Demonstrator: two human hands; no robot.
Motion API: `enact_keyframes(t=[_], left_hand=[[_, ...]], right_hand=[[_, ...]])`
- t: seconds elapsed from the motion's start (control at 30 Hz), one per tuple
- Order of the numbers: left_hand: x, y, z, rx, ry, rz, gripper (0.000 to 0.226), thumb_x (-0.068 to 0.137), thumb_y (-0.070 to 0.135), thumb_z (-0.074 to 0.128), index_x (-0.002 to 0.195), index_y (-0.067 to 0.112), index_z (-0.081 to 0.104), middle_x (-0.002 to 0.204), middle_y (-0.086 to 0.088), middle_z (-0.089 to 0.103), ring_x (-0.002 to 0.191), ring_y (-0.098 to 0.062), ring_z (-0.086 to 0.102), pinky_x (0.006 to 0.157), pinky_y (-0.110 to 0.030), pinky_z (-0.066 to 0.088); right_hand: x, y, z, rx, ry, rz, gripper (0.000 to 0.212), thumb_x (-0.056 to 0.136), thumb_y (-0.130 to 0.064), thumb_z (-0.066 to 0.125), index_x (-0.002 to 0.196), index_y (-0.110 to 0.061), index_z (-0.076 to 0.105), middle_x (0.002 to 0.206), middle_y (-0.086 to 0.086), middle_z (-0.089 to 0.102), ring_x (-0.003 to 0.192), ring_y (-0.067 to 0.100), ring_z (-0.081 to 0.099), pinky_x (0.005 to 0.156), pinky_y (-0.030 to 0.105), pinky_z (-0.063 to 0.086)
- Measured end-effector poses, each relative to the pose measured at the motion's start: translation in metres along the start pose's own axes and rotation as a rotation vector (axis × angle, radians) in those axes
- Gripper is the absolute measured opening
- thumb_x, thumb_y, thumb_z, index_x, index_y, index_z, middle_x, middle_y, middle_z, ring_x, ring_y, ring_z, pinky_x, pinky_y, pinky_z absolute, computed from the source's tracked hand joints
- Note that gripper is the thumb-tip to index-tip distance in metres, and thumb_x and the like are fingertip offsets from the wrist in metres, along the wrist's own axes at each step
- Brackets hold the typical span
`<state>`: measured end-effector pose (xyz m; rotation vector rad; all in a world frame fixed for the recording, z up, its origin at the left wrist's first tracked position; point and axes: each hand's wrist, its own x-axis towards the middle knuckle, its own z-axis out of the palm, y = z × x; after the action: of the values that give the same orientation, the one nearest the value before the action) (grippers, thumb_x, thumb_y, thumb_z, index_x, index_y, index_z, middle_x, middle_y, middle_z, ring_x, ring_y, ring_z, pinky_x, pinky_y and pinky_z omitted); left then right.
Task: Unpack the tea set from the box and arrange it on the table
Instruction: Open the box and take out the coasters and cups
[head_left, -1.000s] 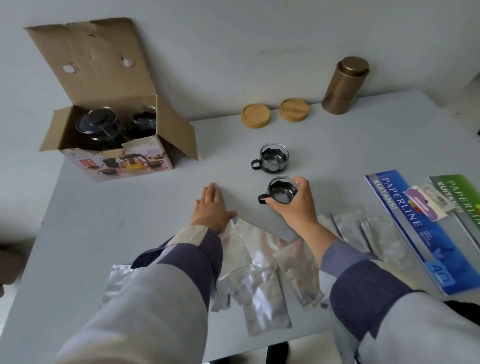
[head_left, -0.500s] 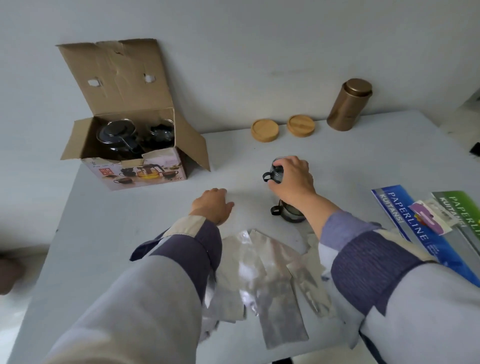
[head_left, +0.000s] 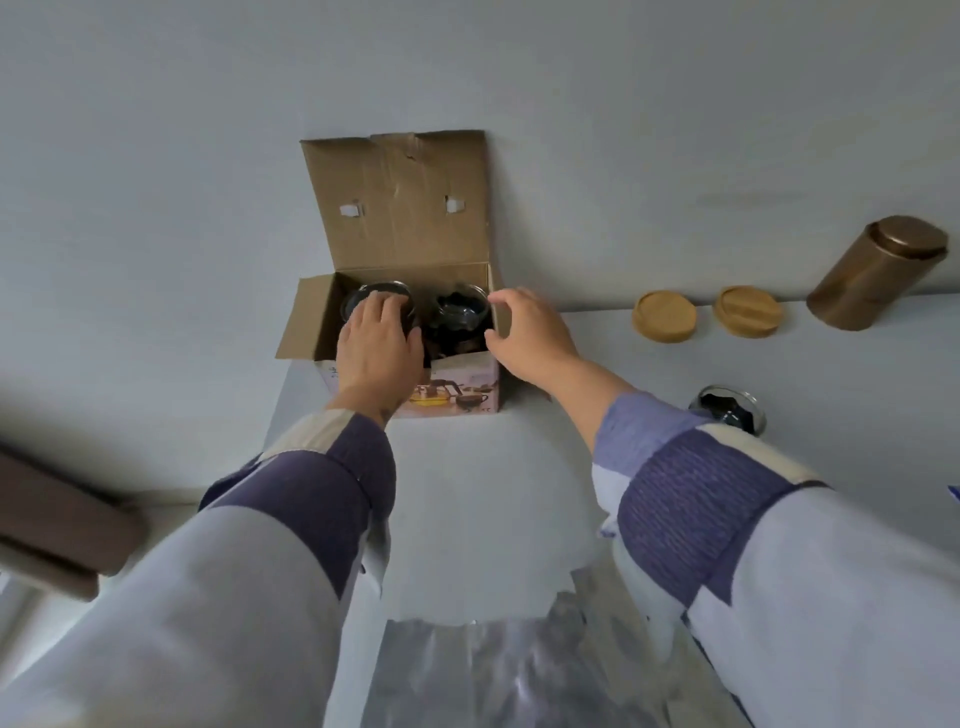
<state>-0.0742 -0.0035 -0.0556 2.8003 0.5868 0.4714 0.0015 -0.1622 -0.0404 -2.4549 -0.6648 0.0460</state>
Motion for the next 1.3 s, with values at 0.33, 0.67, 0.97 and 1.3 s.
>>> enact_keyframes(t=[0.33,0.67,0.97,1.3], left_hand=[[0.008,-0.028,0.027,0.211,-0.144,0.022,0.059,0.102,0.04,0.009,0.153,0.012,0.001,0.162,-0.004,-0.002,0.148,-0.019,-0.006,0.121,-0.036,0.003],[0.008,-0.029,0.032,0.262,-0.153,0.032,0.06,0.101,0.041,0.004,0.152,0.011,-0.004,0.161,-0.005,-0.007,0.148,-0.02,-0.01,0.12,-0.036,0.0],[0.008,-0.027,0.03,0.276,-0.181,0.034,0.061,0.1,0.042,0.003,0.152,0.01,-0.005,0.161,-0.006,-0.008,0.148,-0.02,-0.011,0.121,-0.037,0.0],[0.012,-0.023,0.017,0.251,-0.265,0.018,0.06,0.102,0.042,0.01,0.153,0.01,-0.001,0.162,-0.006,-0.005,0.148,-0.02,-0.009,0.121,-0.038,0.001]], right_hand=[[0.058,-0.021,0.04,-0.451,-0.065,0.051,0.071,0.075,-0.05,0.068,0.13,-0.014,0.043,0.131,0.006,0.051,0.123,0.029,0.035,0.092,0.038,0.036],[0.078,-0.021,0.054,-0.584,0.028,0.049,0.073,0.07,-0.063,0.067,0.119,-0.011,0.053,0.119,0.006,0.06,0.12,0.026,0.038,0.093,0.038,0.03],[0.071,-0.023,0.044,-0.395,0.082,0.098,0.081,0.063,-0.051,0.077,0.129,-0.016,0.045,0.132,0.004,0.042,0.121,0.027,0.038,0.094,0.039,0.031],[0.043,-0.022,0.003,0.099,0.171,0.142,0.084,0.064,-0.027,0.085,0.131,-0.009,0.038,0.133,0.01,0.029,0.113,0.025,0.05,0.091,0.029,0.048]])
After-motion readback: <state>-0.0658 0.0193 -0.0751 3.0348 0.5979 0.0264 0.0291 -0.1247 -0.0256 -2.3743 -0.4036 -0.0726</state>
